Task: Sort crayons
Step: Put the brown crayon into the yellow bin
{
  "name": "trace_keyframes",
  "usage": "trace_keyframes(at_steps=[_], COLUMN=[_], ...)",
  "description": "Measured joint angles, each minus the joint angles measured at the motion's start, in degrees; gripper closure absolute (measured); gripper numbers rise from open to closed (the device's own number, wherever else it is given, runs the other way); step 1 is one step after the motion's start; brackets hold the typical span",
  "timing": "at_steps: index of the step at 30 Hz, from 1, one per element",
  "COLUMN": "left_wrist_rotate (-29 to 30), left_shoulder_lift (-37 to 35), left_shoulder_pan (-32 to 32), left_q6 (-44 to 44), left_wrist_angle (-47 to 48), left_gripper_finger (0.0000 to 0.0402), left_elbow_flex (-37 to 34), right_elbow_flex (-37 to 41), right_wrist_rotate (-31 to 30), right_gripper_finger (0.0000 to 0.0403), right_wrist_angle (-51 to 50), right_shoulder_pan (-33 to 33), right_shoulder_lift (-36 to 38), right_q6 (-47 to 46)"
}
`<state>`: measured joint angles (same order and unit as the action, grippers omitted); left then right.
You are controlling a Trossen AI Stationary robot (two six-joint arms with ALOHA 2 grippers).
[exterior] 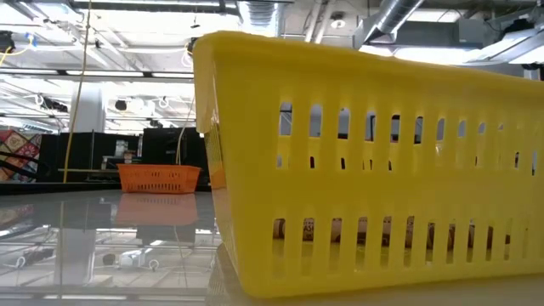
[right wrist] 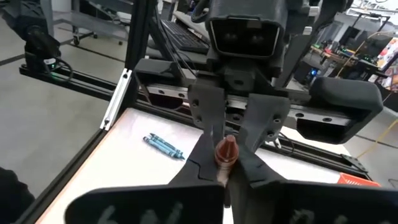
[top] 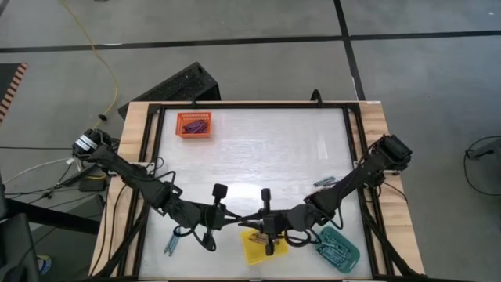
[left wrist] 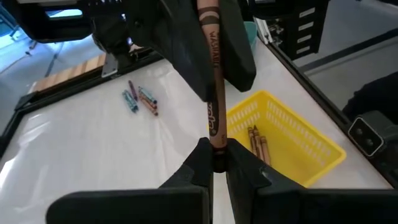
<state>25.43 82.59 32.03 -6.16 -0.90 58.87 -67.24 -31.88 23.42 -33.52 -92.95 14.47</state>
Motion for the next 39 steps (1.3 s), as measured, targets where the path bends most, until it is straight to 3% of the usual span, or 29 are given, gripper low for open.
trace_keyframes(at_steps=[4,9,13,17,26,39], left_wrist_rotate=[0.22,1.29,1.75,3.64,3.79,6.43], left_shoulder_lift=[0.0,0.0,-0.02,-0.09,-0.09,-0.09], left_shoulder_pan=[0.0,0.02,0.04,-0.07,2.46,10.82], left_q6=[-0.38,-0.64,1.54,6.2,24.16,40.3], left_wrist_angle=[0.3,1.41,5.01,12.6,33.32,44.64], left_gripper_finger=[0.038,0.0304,0.0238,0.0201,0.0194,0.0193], left_elbow_flex=[0.0,0.0,0.0,0.0,-0.02,-0.02], right_elbow_flex=[0.0,-0.02,-0.04,-0.04,-0.61,-3.98], right_wrist_rotate=[0.02,0.72,4.8,11.6,22.53,29.23], right_gripper_finger=[0.0395,0.0399,0.04,0.0401,0.0402,0.0401], right_wrist_angle=[-0.17,-0.88,-4.68,-10.32,-20.24,-28.95], right_shoulder_pan=[0.27,0.27,0.54,0.66,1.19,1.59], right_shoulder_lift=[0.0,0.0,0.28,0.29,0.19,-0.73], right_q6=[-0.72,-2.5,-7.29,-13.89,-26.35,-32.75])
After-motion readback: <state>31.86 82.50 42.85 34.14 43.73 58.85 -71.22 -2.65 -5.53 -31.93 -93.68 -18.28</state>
